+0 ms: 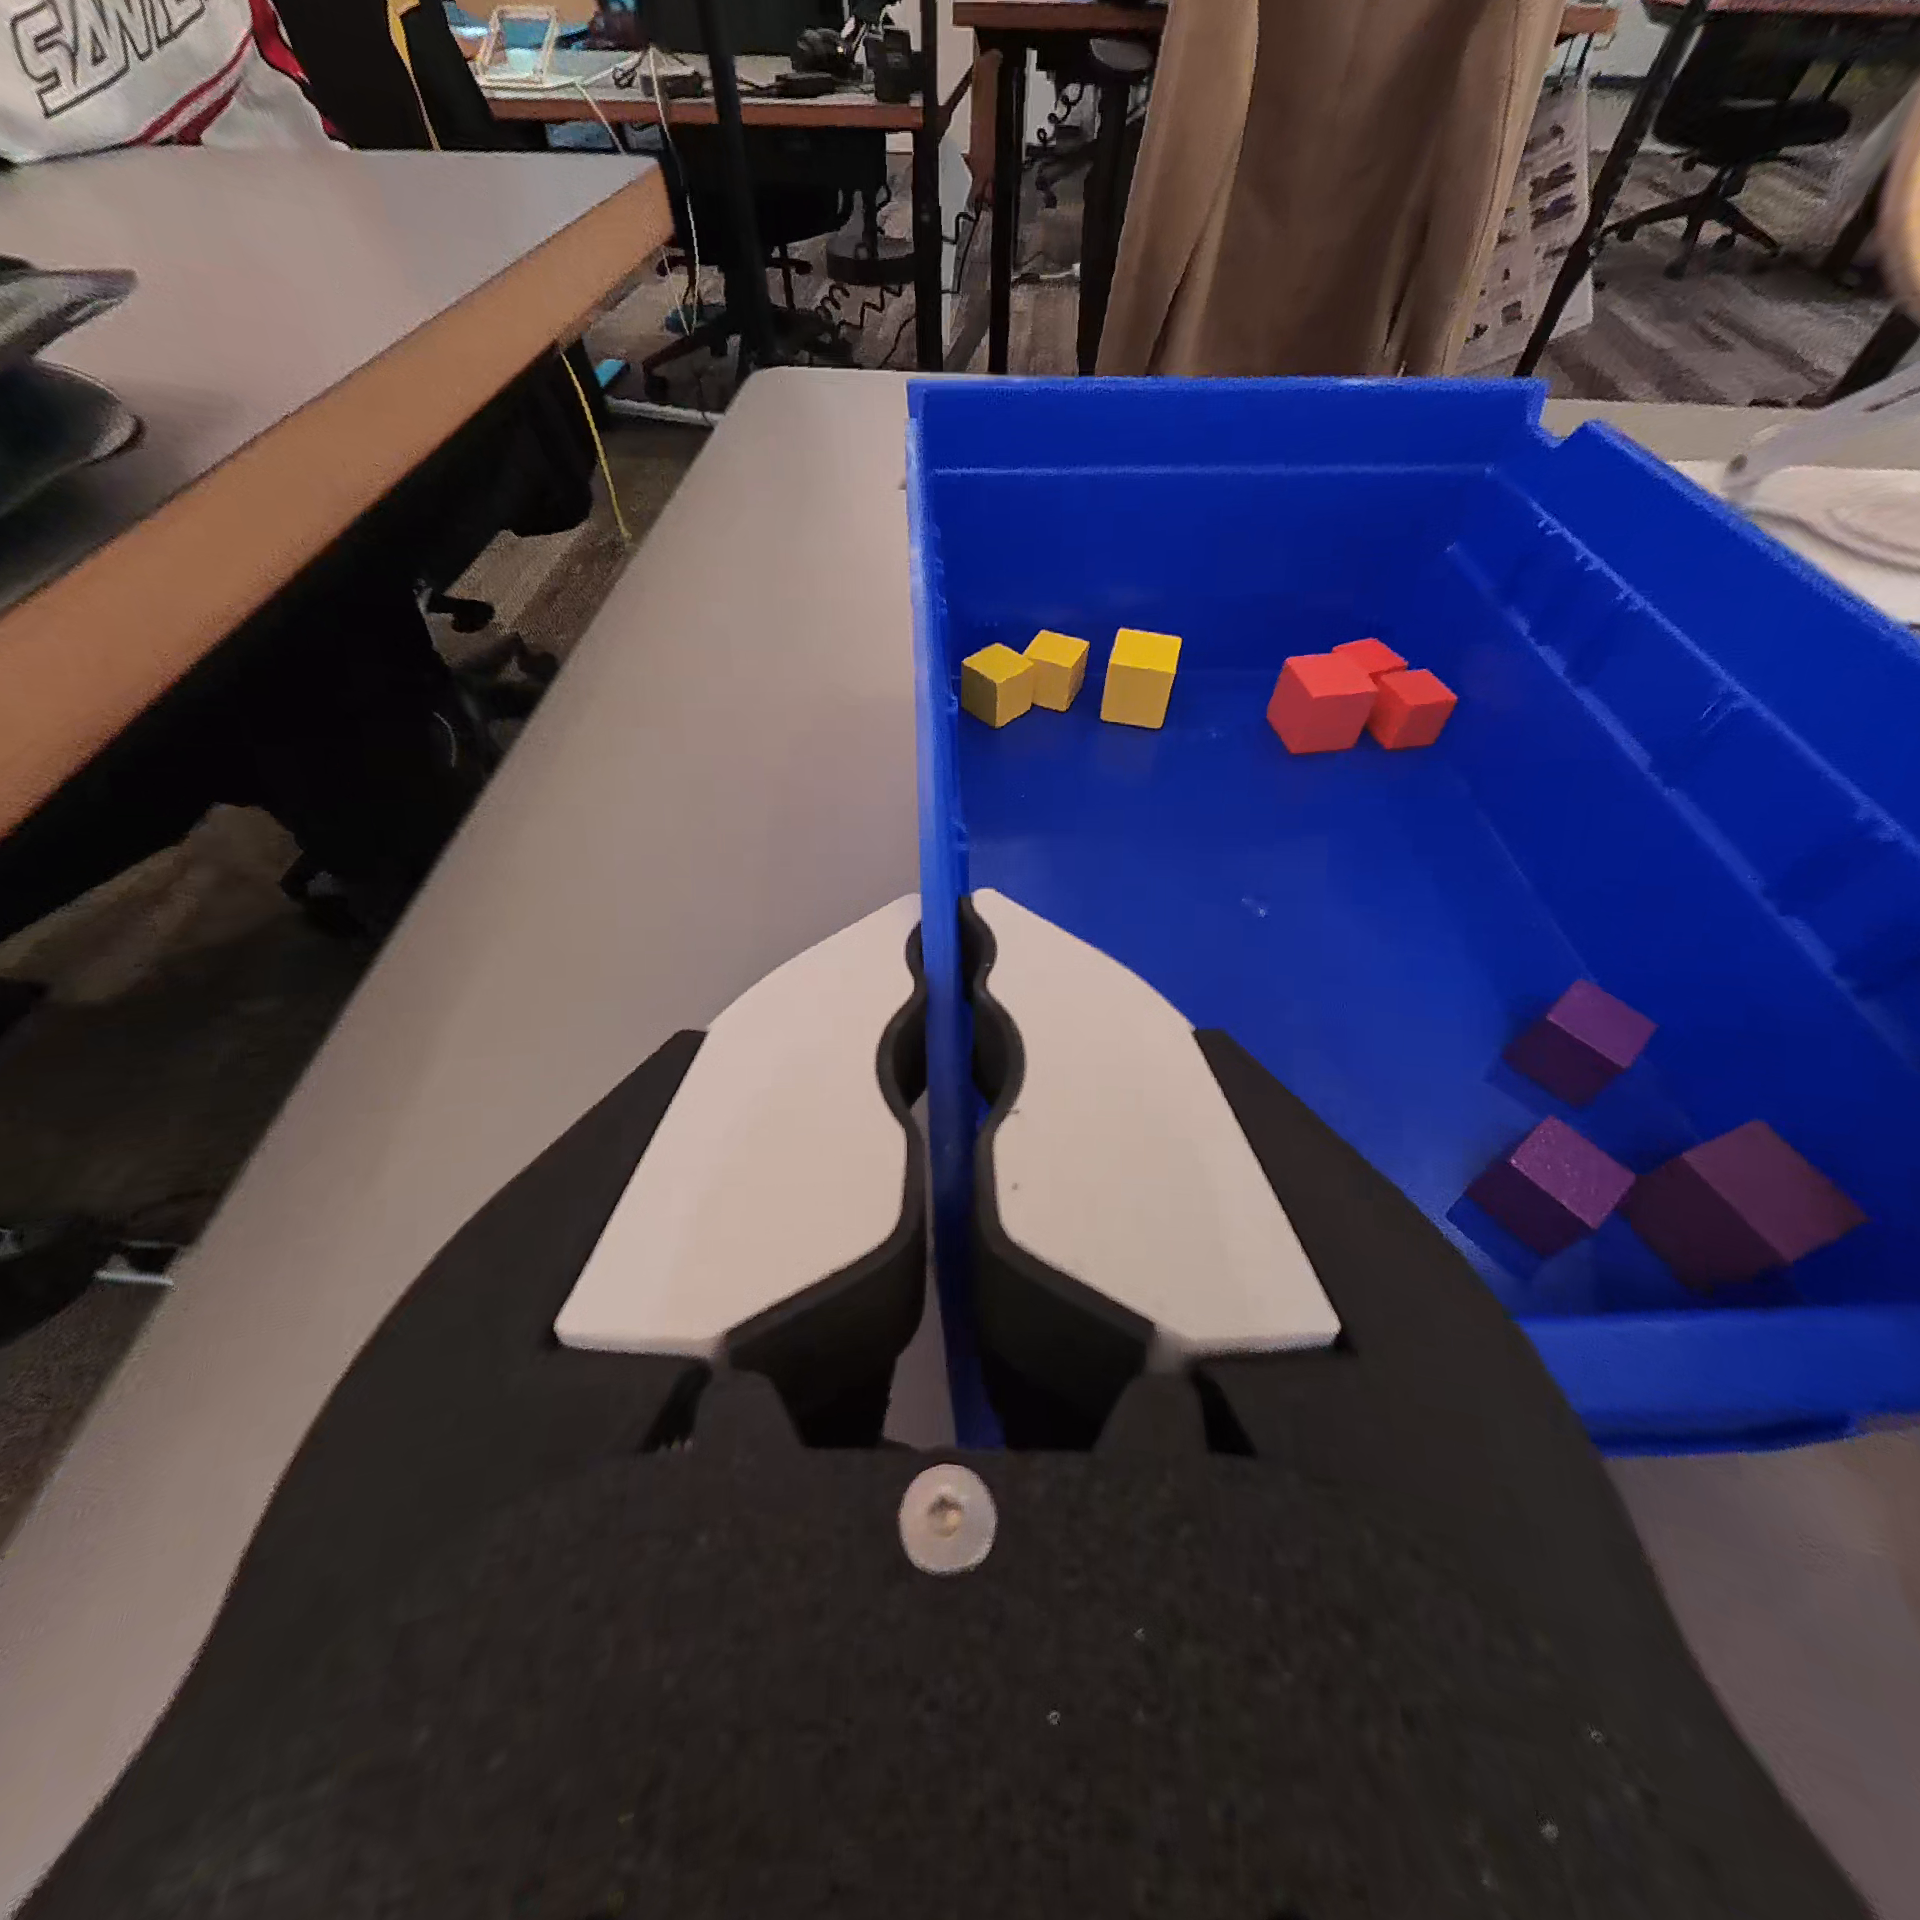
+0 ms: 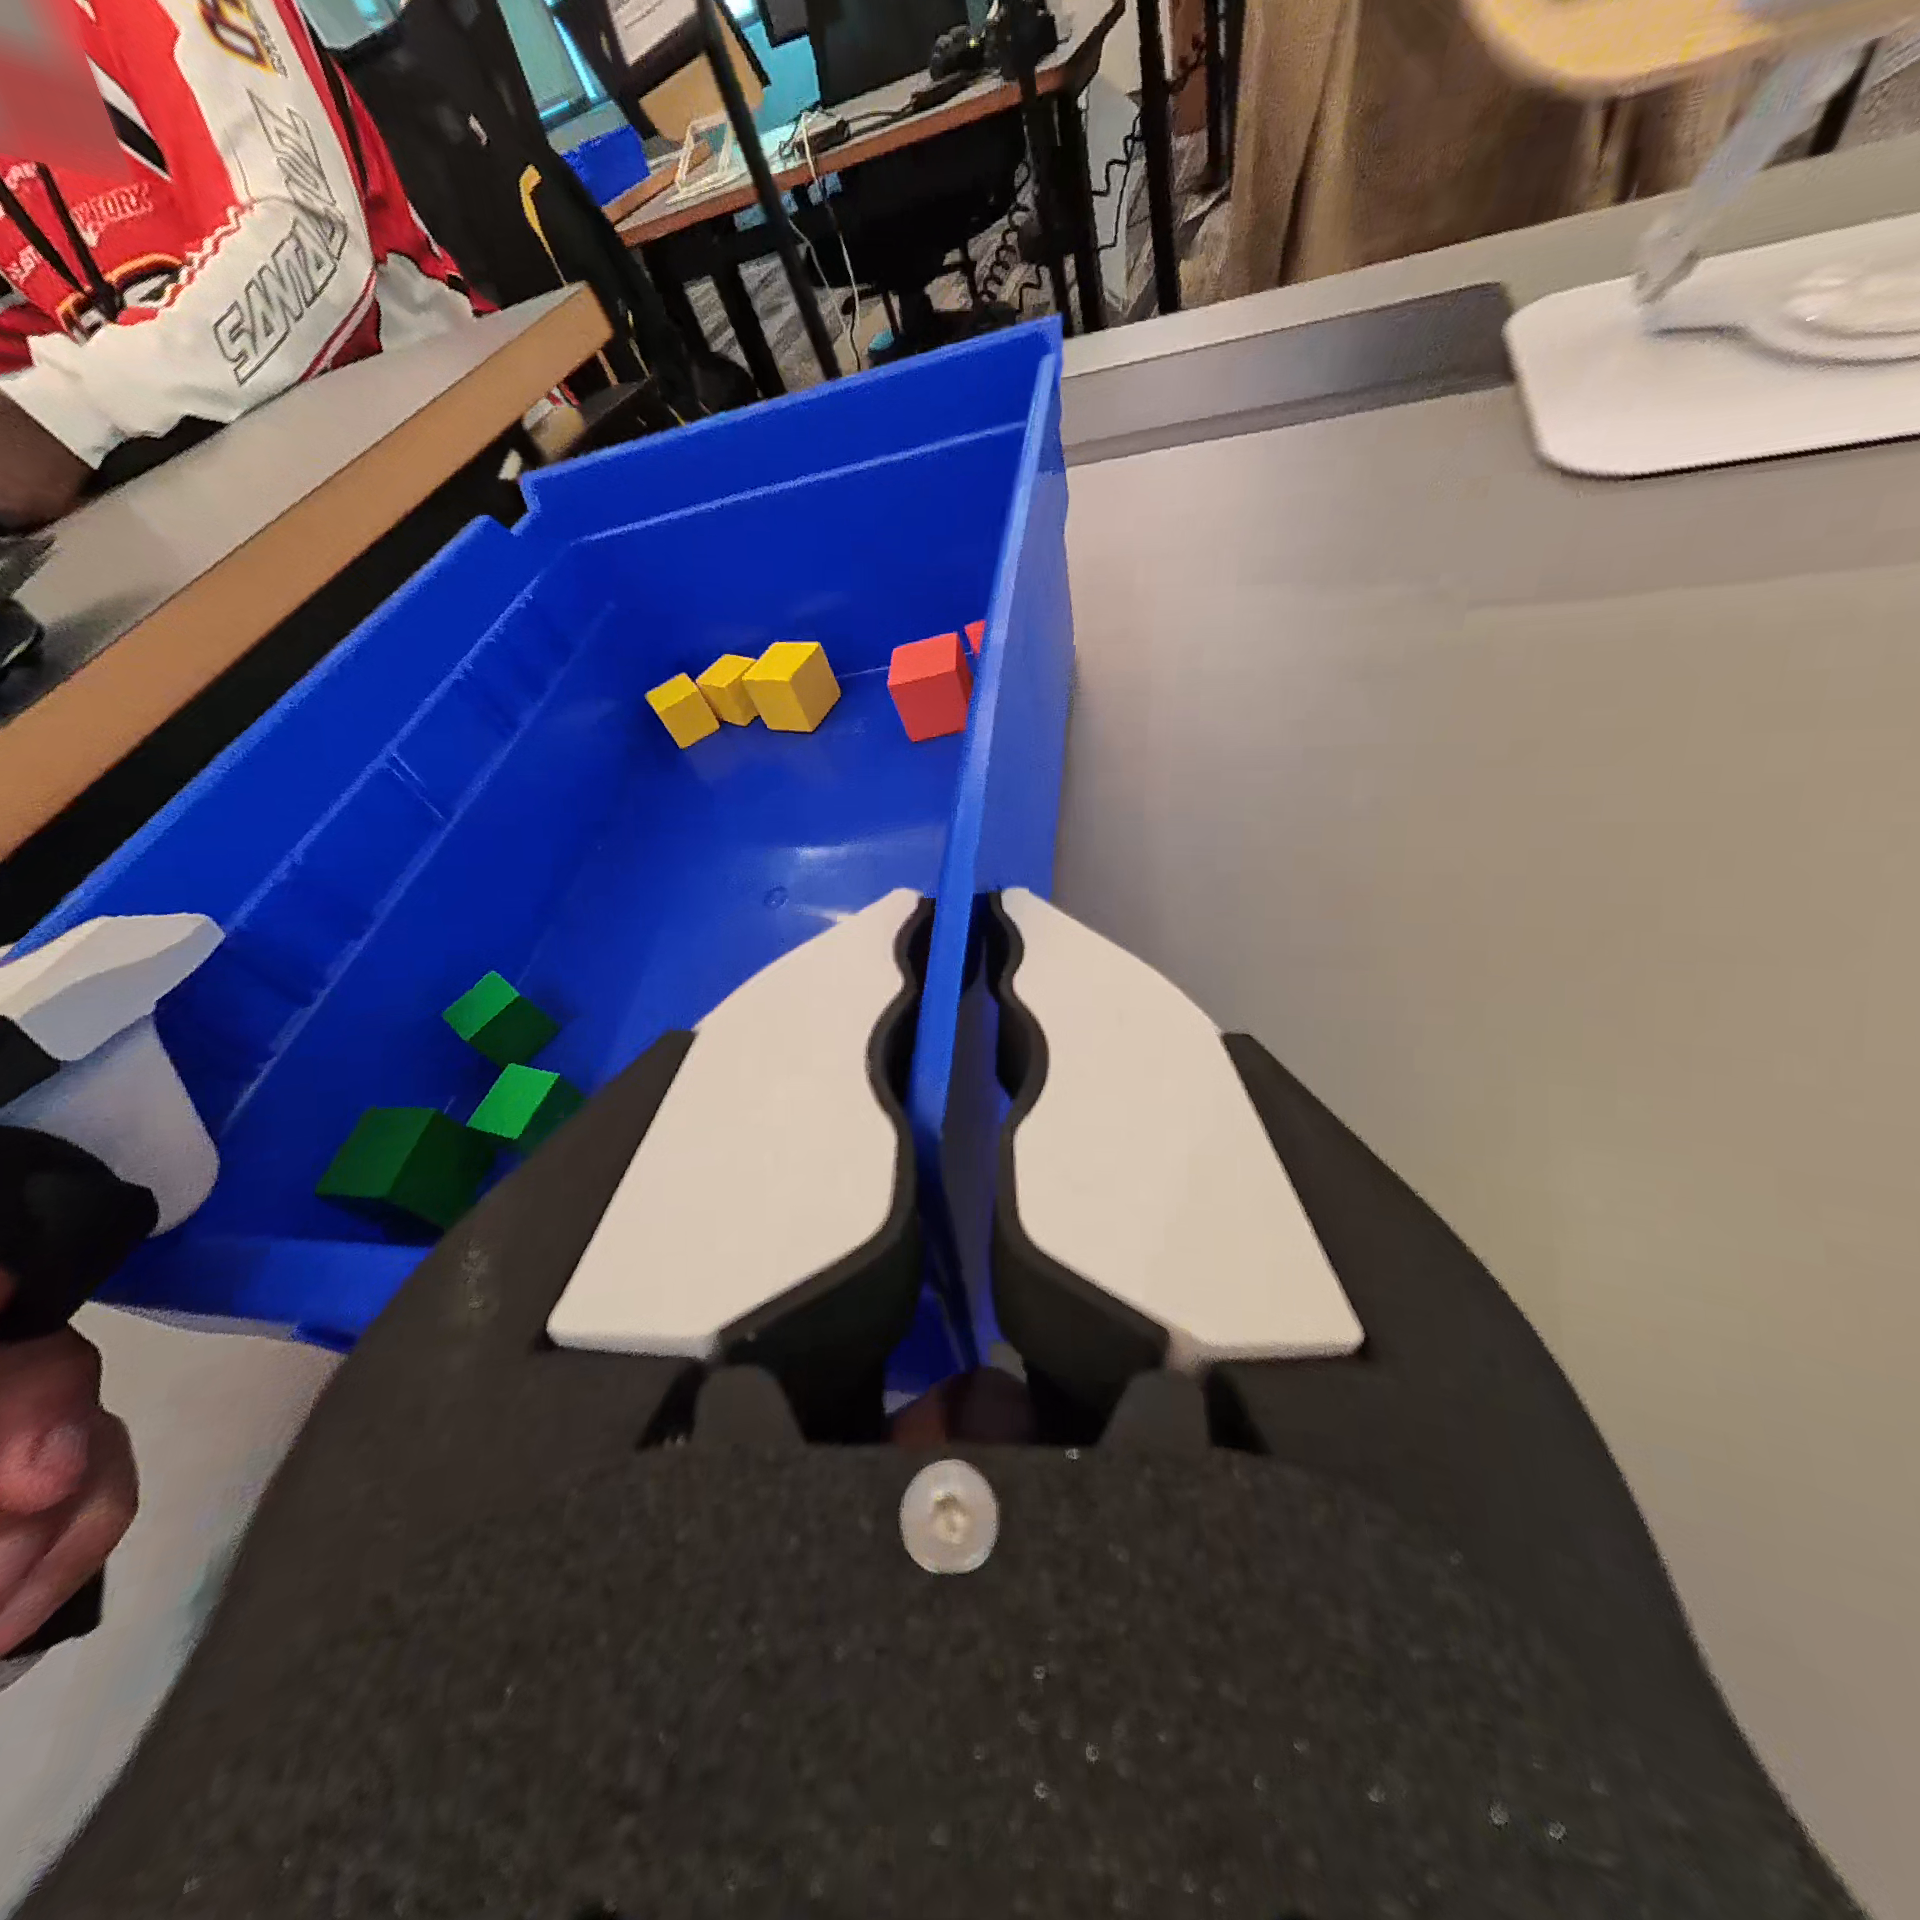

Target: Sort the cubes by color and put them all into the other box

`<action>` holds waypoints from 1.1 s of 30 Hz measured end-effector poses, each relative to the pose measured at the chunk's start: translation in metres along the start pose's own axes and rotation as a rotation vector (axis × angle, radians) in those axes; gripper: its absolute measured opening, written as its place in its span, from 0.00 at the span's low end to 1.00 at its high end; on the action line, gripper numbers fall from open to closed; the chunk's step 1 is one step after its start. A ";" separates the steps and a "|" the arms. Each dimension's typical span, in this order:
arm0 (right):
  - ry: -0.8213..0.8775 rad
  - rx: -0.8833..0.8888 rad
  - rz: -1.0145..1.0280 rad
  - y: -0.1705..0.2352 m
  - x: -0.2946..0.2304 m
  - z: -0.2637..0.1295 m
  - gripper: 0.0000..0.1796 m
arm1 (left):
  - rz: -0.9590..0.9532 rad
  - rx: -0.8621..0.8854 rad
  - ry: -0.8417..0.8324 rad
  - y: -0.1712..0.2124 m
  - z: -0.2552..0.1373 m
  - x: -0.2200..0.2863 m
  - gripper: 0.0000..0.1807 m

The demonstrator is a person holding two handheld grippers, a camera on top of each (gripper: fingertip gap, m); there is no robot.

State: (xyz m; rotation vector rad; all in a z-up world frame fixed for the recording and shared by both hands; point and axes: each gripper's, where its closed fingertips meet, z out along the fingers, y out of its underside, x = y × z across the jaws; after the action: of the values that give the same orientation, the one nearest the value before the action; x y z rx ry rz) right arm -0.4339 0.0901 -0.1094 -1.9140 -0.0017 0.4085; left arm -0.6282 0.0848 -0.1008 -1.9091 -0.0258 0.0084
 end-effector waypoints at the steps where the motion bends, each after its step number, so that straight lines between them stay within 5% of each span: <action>1: -0.002 0.004 -0.007 0.005 -0.008 0.004 0.05 | 0.013 0.005 0.003 0.001 0.003 -0.009 0.01; 7: -0.109 0.051 -0.060 0.011 -0.033 0.009 0.14 | -0.029 0.022 0.057 0.003 0.012 -0.029 0.02; 11: -0.228 0.090 -0.130 -0.006 -0.024 -0.020 0.32 | -0.118 -0.027 0.000 -0.002 -0.015 -0.034 0.33; 14: -0.413 0.112 -0.114 -0.025 -0.002 -0.073 0.27 | -0.255 -0.044 0.190 -0.010 -0.056 0.016 0.53; 18: -0.513 -0.027 -0.213 -0.021 0.065 -0.114 0.30 | -0.067 -0.159 0.291 0.008 -0.099 0.108 0.47; 21: -0.473 -0.153 -0.278 -0.006 0.132 -0.124 0.33 | 0.120 -0.062 -0.150 -0.004 -0.109 0.079 0.38; 23: -0.407 -0.121 -0.353 -0.016 0.172 -0.123 0.31 | 0.085 -0.078 -0.132 -0.002 -0.110 0.089 0.42; 27: -0.402 -0.047 -0.291 -0.068 0.198 -0.081 0.33 | -0.014 -0.099 0.013 0.003 -0.122 0.130 0.42; 33: -0.507 -0.088 -0.252 -0.080 0.172 -0.006 0.31 | -0.110 -0.098 0.110 0.023 -0.114 0.163 0.40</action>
State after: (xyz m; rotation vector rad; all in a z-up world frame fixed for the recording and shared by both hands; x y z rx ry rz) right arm -0.2552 0.1480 -0.0827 -1.8192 -0.5957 0.7178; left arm -0.4624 -0.0266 -0.0833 -2.0013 -0.0579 -0.1757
